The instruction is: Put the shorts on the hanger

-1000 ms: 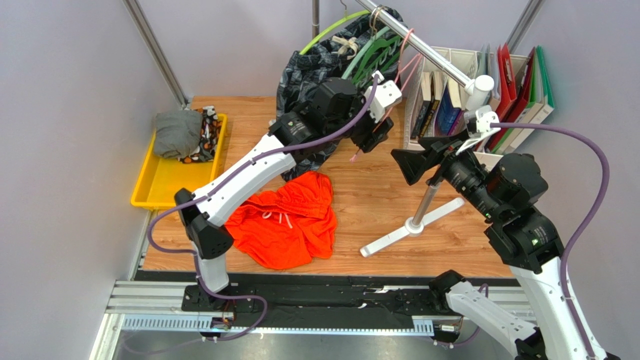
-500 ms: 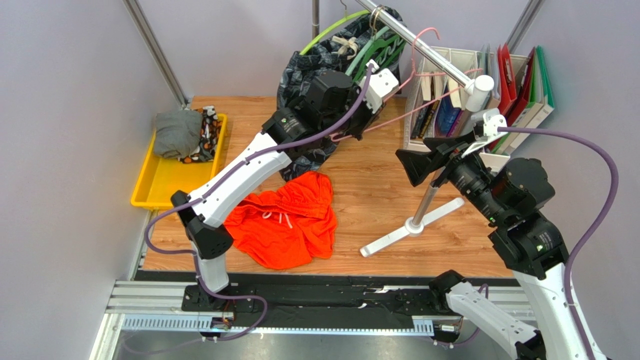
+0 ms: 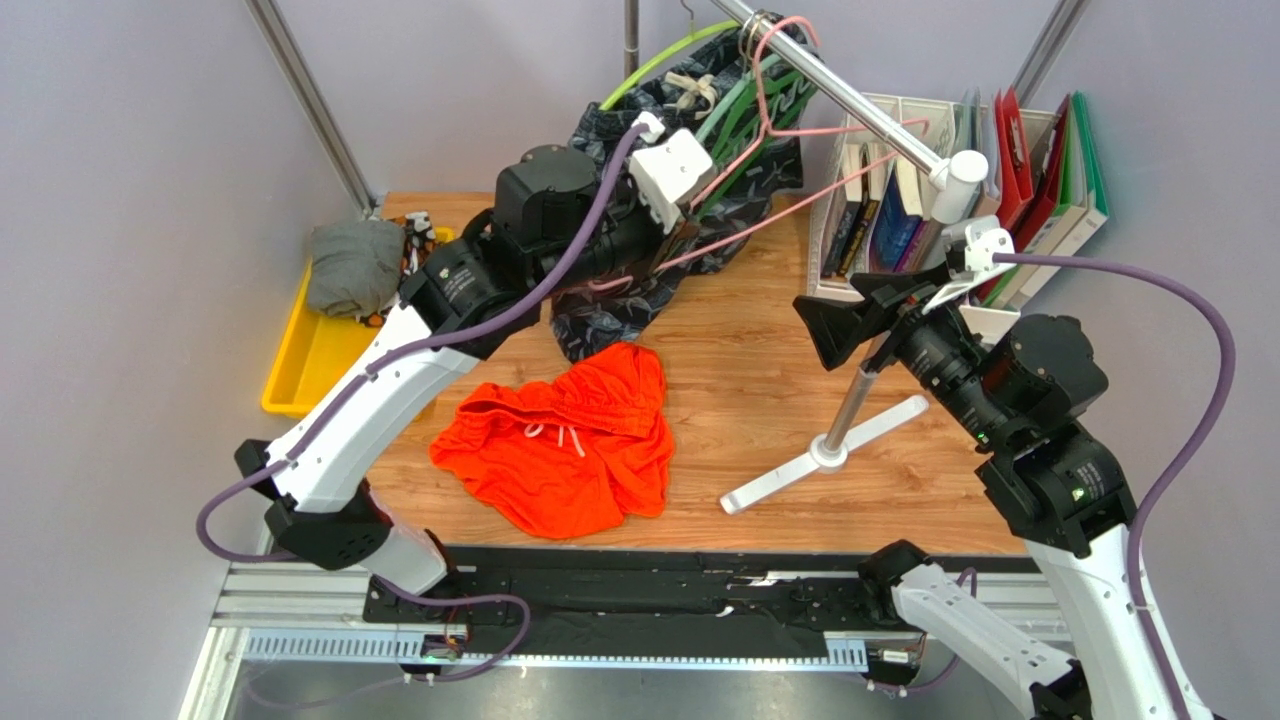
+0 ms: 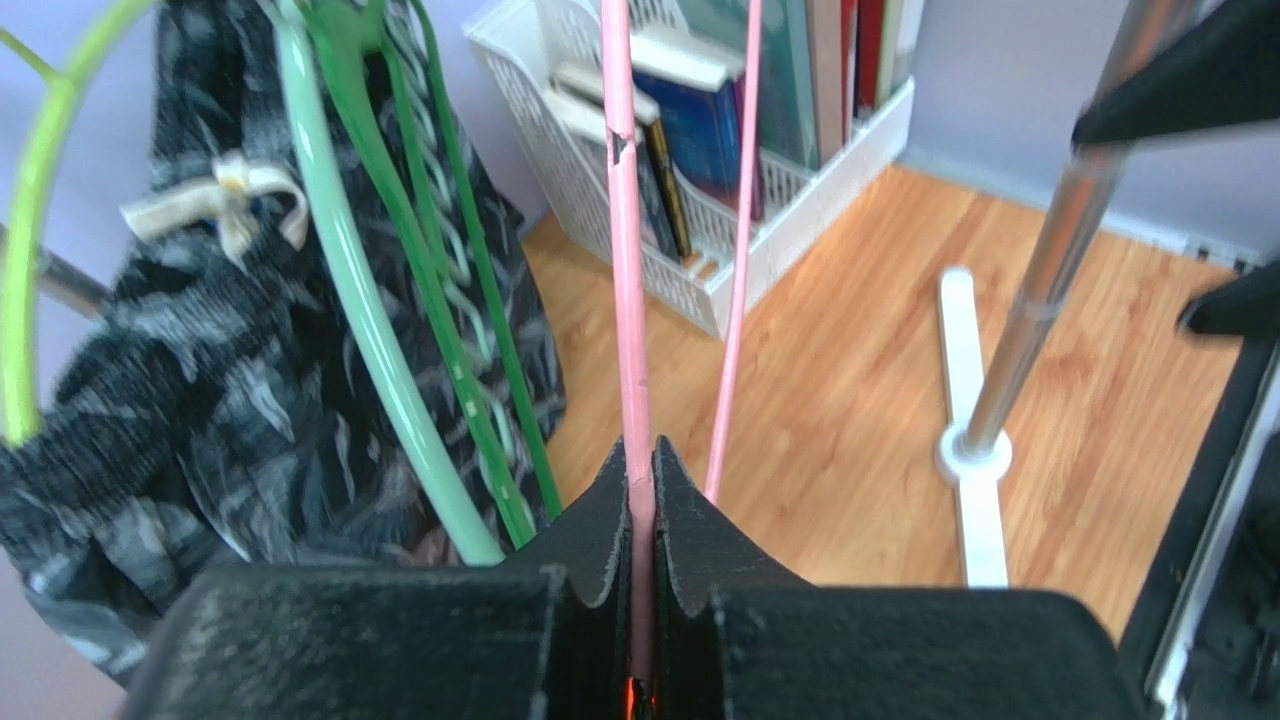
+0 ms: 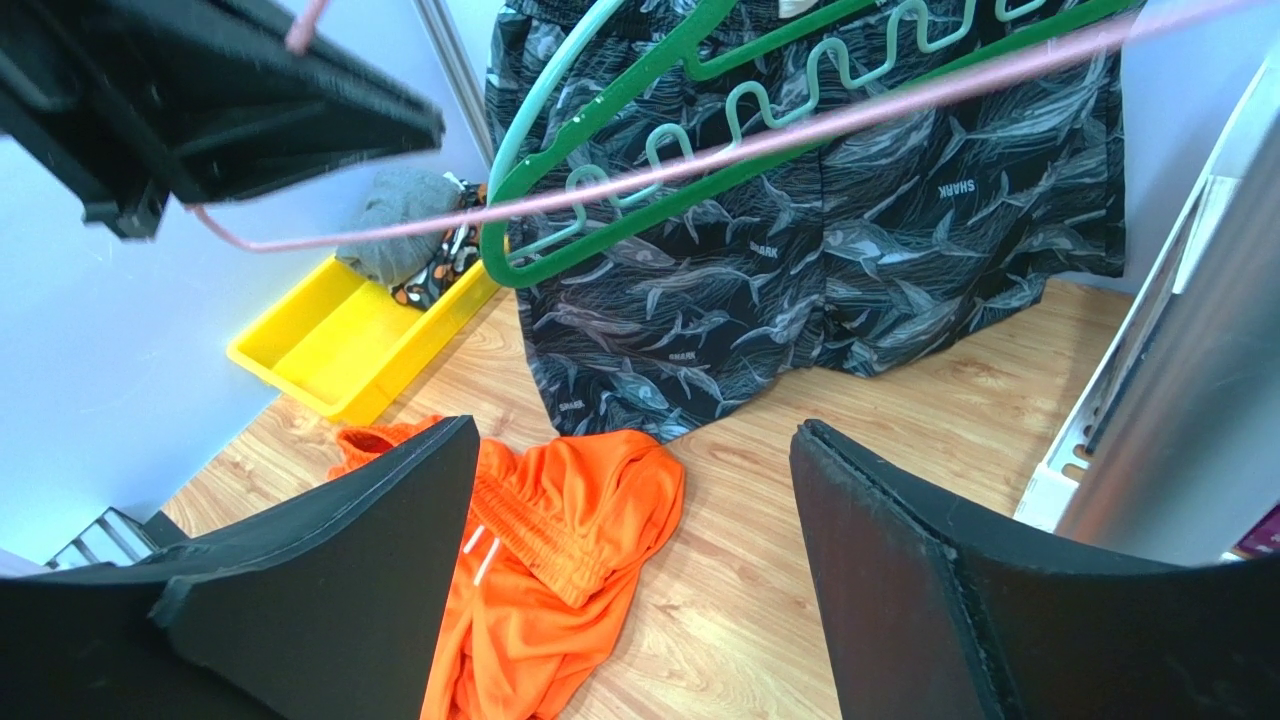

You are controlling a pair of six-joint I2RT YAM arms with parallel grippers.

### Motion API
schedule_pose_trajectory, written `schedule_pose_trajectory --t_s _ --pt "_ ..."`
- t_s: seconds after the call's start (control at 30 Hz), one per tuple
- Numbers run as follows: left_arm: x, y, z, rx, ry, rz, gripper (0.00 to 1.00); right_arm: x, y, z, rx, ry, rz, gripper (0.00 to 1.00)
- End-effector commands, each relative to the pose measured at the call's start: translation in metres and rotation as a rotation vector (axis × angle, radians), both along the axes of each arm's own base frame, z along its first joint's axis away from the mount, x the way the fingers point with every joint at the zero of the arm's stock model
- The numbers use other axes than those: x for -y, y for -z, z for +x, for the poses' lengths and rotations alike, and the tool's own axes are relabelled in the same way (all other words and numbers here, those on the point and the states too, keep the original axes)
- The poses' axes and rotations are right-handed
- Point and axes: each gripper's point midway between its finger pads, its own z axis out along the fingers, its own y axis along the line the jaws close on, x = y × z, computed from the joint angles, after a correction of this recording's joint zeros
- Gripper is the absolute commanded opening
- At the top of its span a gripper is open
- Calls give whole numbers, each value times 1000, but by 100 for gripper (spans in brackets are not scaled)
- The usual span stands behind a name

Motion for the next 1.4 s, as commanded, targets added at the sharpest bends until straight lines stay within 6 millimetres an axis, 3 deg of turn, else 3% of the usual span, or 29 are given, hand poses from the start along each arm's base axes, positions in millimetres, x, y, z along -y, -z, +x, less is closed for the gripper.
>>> schedule_pose_trajectory --t_s 0.0,0.03,0.07,0.1,0.2,0.27,0.33,0.37,0.4,0.43,0.5,0.67,0.7,0.73,0.77,0.93,0.97,1.13,1.37 --pt "-24 22 -18 12 20 80 0 7 -18 -1 53 27 0 81" --pt "-30 25 -23 19 23 88 0 9 -18 -2 58 32 -8 81" --pt "-32 43 -29 5 59 129 0 10 -19 -2 61 34 -10 81" --pt "-45 38 -40 23 76 122 0 10 -18 -2 61 36 -13 81" --pt "-64 48 -64 3 173 170 0 10 -17 -1 62 41 -14 81" --pt "-84 49 -65 -8 181 180 0 8 -16 -1 58 28 -13 81" --pt "-119 43 -60 0 104 168 0 8 -16 0 56 29 -9 81" --pt "-123 45 -68 -14 149 146 0 7 -17 0 58 28 -8 81" --pt "-138 34 -74 18 124 114 0 8 -18 -1 60 29 -5 81" --pt "-153 31 -67 25 67 99 0 8 -17 -1 59 29 -4 81" --pt "-170 10 -69 87 5 38 0 6 -19 -1 59 23 8 81" --pt "-211 -34 -33 205 -286 -24 0 -2 -20 -2 56 -18 24 81" --pt "-211 -29 -15 177 -322 -5 0 -2 -21 -1 56 -17 27 81" --pt "-214 -38 -9 186 -355 -10 0 -2 -21 -1 58 -15 27 81" --pt "-211 -31 10 151 -377 8 0 -3 -22 0 61 -17 28 81" --pt "-196 -35 47 107 -393 -20 0 -1 -26 -2 66 -15 31 81" --pt "-191 -26 60 70 -402 -16 0 -2 -26 -3 68 -21 26 81" --pt "-183 -11 78 23 -404 1 0 -2 -29 -10 78 -44 21 81" --pt "-147 -4 73 -12 -269 -4 0 -5 -23 -6 66 -46 25 81"
